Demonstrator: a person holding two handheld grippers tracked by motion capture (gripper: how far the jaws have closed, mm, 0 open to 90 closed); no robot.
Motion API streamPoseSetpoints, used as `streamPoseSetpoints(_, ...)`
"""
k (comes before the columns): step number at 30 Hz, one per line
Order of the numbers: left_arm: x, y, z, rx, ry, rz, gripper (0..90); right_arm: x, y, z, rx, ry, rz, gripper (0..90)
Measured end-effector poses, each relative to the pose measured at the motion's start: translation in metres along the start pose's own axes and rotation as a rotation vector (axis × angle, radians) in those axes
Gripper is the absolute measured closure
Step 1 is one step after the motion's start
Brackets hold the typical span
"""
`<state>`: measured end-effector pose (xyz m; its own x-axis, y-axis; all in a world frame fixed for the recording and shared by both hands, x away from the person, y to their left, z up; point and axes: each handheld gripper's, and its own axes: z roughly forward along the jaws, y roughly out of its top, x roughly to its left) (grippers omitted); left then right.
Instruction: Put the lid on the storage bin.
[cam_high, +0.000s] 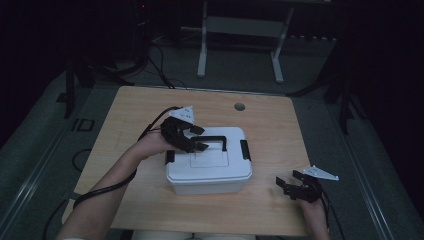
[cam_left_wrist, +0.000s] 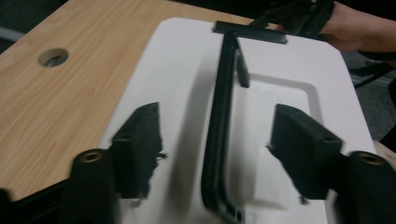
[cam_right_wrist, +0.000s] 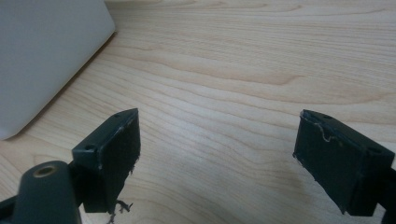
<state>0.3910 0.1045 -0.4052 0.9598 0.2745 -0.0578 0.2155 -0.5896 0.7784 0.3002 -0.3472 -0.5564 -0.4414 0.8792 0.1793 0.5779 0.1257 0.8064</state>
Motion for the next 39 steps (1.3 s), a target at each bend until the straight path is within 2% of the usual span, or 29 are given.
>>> streamPoseSetpoints(3,0.002,-0.003,-0.006,-0.003,0.0,-0.018,19.0,0.0,0.0,0.0,-0.001,-0.001,0.002,14.3)
streamPoseSetpoints(4,0.002,-0.004,-0.008,-0.007,0.014,-0.023,16.1,0.0,0.0,0.0,-0.001,-0.002,0.002,14.3)
streamPoseSetpoints(5,0.002,-0.004,-0.009,-0.009,0.017,-0.025,15.8,0.0,0.0,0.0,-0.001,-0.002,0.003,14.3)
streamPoseSetpoints(7,0.003,-0.006,-0.015,-0.042,0.046,-0.033,12.5,0.0,0.0,0.0,0.0,-0.003,0.003,14.3)
streamPoseSetpoints(10,0.003,-0.01,-0.025,-0.094,0.074,-0.035,12.4,0.0,0.0,0.0,-0.001,-0.004,0.004,14.3)
streamPoseSetpoints(11,0.002,-0.012,-0.029,-0.115,0.098,-0.028,12.4,0.0,0.0,0.0,-0.002,-0.004,0.004,14.3)
streamPoseSetpoints(13,0.002,-0.017,-0.037,-0.128,0.127,-0.03,12.4,0.0,0.0,-0.001,-0.002,-0.004,0.005,14.3)
streamPoseSetpoints(20,0.006,-0.045,-0.064,-0.188,0.213,-0.084,12.4,0.0,0.0,0.0,0.001,-0.004,0.002,14.3)
streamPoseSetpoints(21,0.006,-0.045,-0.064,-0.188,0.213,-0.084,12.4,0.0,0.0,0.0,0.001,-0.004,0.002,14.3)
streamPoseSetpoints(24,0.009,-0.059,-0.075,-0.199,0.251,-0.108,12.4,0.0,0.0,0.0,0.001,-0.009,0.004,14.3)
streamPoseSetpoints(28,0.01,-0.067,-0.082,-0.201,0.284,-0.113,12.4,0.0,0.0,0.0,0.001,-0.01,0.005,14.3)
streamPoseSetpoints(31,0.012,-0.081,-0.089,-0.191,0.327,-0.122,12.4,0.001,0.0,0.0,0.001,-0.01,0.003,14.3)
streamPoseSetpoints(34,0.013,-0.089,-0.091,-0.185,0.332,-0.135,12.4,0.001,0.0,0.0,0.0,-0.011,0.001,14.3)
streamPoseSetpoints(35,0.013,-0.097,-0.092,-0.18,0.336,-0.157,12.4,0.001,0.0,0.0,-0.001,-0.01,0.004,14.3)
streamPoseSetpoints(39,0.014,-0.113,-0.095,-0.166,0.357,-0.18,11.6,0.001,0.0,0.0,0.001,-0.013,0.002,14.3)
